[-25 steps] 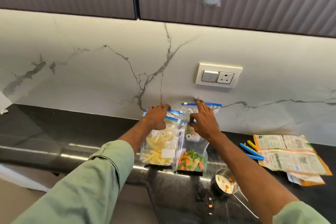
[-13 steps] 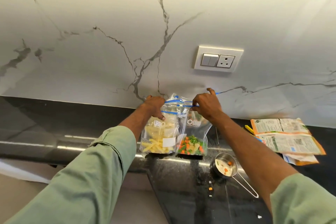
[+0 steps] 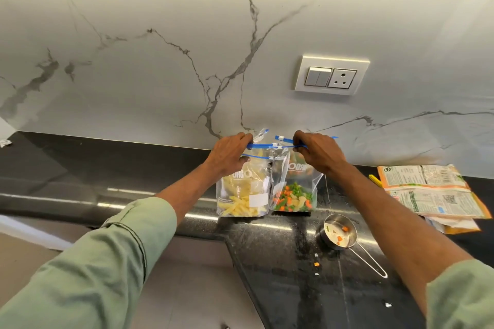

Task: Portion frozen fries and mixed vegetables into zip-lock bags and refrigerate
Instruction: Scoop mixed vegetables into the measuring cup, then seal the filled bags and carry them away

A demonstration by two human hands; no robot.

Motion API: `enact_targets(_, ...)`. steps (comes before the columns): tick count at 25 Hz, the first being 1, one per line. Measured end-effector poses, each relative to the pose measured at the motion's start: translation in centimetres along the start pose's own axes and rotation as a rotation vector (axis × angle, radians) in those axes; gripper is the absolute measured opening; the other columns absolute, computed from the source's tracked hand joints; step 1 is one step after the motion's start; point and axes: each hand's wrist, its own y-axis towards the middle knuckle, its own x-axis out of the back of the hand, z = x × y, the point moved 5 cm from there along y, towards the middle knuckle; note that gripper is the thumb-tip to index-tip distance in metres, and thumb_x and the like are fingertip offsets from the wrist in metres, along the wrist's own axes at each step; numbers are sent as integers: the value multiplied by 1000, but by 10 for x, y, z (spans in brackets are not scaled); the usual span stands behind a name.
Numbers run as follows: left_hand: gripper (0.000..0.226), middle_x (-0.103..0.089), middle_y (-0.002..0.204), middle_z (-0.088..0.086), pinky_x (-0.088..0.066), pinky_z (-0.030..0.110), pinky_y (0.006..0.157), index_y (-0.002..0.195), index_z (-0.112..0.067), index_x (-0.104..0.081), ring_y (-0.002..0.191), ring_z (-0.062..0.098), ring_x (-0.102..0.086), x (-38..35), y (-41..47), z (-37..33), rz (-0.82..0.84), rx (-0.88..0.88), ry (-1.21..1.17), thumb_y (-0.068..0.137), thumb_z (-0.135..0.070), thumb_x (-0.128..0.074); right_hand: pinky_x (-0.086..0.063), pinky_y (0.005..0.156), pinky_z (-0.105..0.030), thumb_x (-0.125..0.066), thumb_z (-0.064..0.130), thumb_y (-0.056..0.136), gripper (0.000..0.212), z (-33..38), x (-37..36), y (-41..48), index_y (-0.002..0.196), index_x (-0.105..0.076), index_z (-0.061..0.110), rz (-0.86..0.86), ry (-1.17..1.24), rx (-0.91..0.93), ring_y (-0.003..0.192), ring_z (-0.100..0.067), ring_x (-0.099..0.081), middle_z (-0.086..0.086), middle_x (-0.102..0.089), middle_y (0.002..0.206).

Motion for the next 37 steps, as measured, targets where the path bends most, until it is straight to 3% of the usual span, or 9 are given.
enact_targets(4,41,-68,104,4,-52,41,78,115,-17,-54,91,29,-65,4,-1,-2,0,44,-41,83,-23,-80,-54,86,-50,-67,23,101,42,1,-7,8,140,-57,13,27,97,-54,102,-37,-67,-11,-74,115)
enact_targets(8,80,-69,114,9,-50,42,85,147,-13,-39,103,30,-62,2,9,2,190,194,-117,80,-27,-81,-51,87,-46,-65,29,102,24,-4,-11,22,119,-73,13,150,107,0,104,-31,-62,-9,-69,112)
enact_targets(12,60,-62,126,7,-44,34,88,133,-16,-55,102,20,-53,-14,20,12,547,231,-92,80,-32,-79,-50,86,-42,-67,27,101,21,-5,-12,23,117,-73,16,169,178,49,104,-27,-62,-6,-70,113)
enact_targets(17,53,-60,120,9,-50,43,98,121,-13,-66,114,26,-56,-11,36,8,540,162,-140,71,-24,-80,-50,86,-39,-68,27,101,21,-6,-10,20,119,-74,17,166,213,57,103,-25,-63,-4,-72,114)
enact_targets(22,76,-61,119,2,-58,40,87,132,-21,-41,101,20,-62,-22,34,15,710,278,-259,68,-25,-80,-52,90,-42,-67,28,101,22,-11,-8,15,120,-74,18,177,245,49,103,-24,-62,-3,-71,115)
enact_targets(25,96,-56,130,1,-56,43,95,145,-22,-32,110,22,-59,-20,37,19,703,278,-260,65,-31,-84,-51,92,-41,-67,28,101,23,-12,-6,14,121,-73,18,192,251,45,105,-24,-61,-3,-70,116)
enact_targets(30,82,-63,119,-1,-53,39,86,134,-19,-43,97,21,-61,-2,37,14,461,20,-17,73,-54,-85,-54,88,-45,-63,35,103,25,-9,-3,11,122,-73,21,160,174,20,105,-25,-64,-2,-73,115)
enact_targets(34,69,-54,126,9,-57,40,67,131,-20,-31,76,24,-63,13,20,-2,128,-258,115,87,-42,-79,-53,81,-44,-62,38,104,25,-9,-1,7,120,-75,24,63,143,-67,102,-26,-65,0,-74,112)
enact_targets(37,45,-55,123,11,-55,35,61,131,-20,-39,70,22,-59,9,9,-5,88,-343,272,98,-36,-66,-49,78,-39,-64,36,103,27,-7,1,5,120,-76,20,20,185,-66,102,-27,-66,-3,-75,113)
